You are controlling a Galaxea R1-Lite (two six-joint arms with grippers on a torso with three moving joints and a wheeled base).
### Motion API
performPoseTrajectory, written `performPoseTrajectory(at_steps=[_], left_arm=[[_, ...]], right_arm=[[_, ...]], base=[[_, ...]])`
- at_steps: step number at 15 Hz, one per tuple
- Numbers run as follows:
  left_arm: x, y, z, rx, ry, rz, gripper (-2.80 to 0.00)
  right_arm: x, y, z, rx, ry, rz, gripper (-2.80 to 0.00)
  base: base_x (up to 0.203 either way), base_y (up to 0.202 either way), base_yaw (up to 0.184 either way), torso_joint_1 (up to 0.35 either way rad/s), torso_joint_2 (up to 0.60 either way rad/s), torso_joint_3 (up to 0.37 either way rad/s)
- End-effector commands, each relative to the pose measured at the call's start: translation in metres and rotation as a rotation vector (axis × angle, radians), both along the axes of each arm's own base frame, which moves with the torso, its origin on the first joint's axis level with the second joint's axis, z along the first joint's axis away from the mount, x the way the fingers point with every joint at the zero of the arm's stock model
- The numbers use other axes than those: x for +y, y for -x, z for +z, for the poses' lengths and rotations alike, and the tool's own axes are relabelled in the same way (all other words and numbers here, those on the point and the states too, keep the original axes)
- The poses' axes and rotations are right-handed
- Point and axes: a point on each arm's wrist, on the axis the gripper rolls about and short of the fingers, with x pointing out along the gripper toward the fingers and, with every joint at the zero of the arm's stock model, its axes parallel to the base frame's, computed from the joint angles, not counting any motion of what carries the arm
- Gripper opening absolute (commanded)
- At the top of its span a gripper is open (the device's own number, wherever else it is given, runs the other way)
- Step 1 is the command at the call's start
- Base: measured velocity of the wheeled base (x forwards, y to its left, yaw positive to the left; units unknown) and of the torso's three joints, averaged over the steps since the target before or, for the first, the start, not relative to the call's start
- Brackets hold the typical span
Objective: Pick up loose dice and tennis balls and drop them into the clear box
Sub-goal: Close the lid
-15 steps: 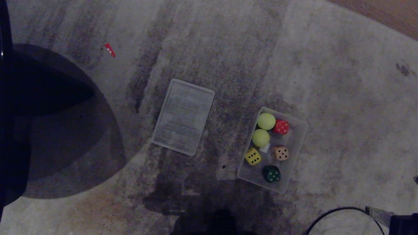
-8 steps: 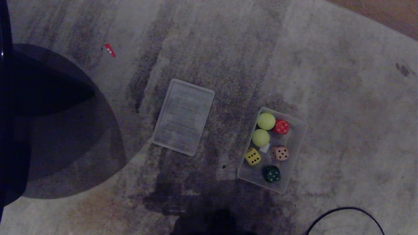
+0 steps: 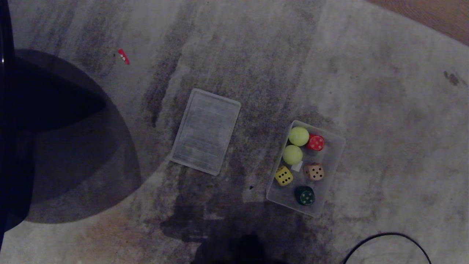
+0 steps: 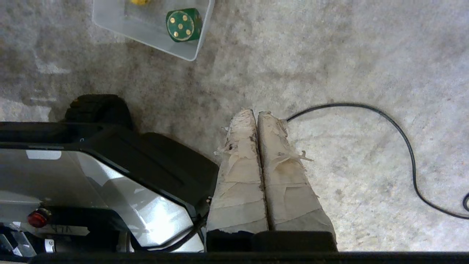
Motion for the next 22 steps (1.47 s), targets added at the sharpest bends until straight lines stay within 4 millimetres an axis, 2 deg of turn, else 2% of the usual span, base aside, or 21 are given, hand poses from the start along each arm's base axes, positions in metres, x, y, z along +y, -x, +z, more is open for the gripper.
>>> performPoseTrajectory(at_steps=[1, 11, 16, 22], left_arm=[[0.0, 0.0, 0.0, -0.002, 0.001, 0.001, -2.8], [0.0, 0.0, 0.0, -0.001, 0.001, 0.001, -2.8], [0.0, 0.0, 0.0, -0.001, 0.001, 0.001, -2.8], [0.0, 0.0, 0.0, -0.002, 0.001, 0.001, -2.8]], right_arm=[[0.0, 0.001, -0.003, 0.005, 0.001, 0.001, -2.8], [0.0, 0.003, -0.003, -0.027, 0.014, -0.036, -2.8], [0.0, 0.023, -0.007, -0.292, 0.0, -0.081, -2.8], [0.0, 0.022, -0.006, -0.28, 0.001, -0.088, -2.8]], base=[[0.0, 0.0, 0.0, 0.0, 0.0, 0.0], [0.0, 0.0, 0.0, 0.0, 0.0, 0.0], [0.0, 0.0, 0.0, 0.0, 0.0, 0.0], [0.0, 0.0, 0.0, 0.0, 0.0, 0.0]])
